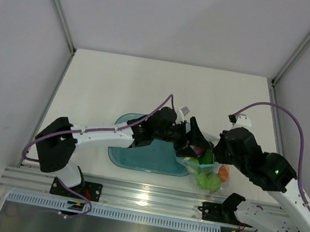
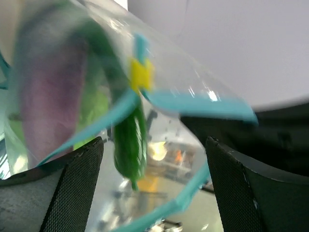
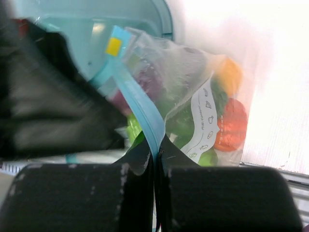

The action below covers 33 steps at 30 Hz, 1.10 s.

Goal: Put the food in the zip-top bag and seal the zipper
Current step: Place the fake vegetable in the zipper food storage bag, then adjust the zipper food storage bag at the center of the board.

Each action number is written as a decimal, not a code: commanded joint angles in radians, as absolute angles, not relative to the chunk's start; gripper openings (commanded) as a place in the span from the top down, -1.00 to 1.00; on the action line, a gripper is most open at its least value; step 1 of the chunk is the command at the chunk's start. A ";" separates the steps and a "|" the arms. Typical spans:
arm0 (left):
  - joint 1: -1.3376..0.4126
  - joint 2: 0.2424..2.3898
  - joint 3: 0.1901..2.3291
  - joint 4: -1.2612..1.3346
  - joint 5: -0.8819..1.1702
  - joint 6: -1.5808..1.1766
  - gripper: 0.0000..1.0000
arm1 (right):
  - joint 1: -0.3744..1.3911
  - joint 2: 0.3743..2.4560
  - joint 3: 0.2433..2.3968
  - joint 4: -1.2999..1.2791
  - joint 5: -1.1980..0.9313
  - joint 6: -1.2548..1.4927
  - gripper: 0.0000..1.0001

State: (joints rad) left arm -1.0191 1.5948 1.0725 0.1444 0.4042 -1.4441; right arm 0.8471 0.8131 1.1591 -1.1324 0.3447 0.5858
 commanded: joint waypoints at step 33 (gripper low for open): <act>-1.035 1.322 1.103 -0.223 0.373 -0.799 -0.38 | 0.845 0.764 1.302 -1.250 0.440 0.686 1.00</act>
State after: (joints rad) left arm -1.0321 1.2942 1.0393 -0.2543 0.3267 -0.8211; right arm 0.8459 0.7753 1.2617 -1.2522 0.4141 0.6628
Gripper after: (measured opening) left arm 0.704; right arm 0.003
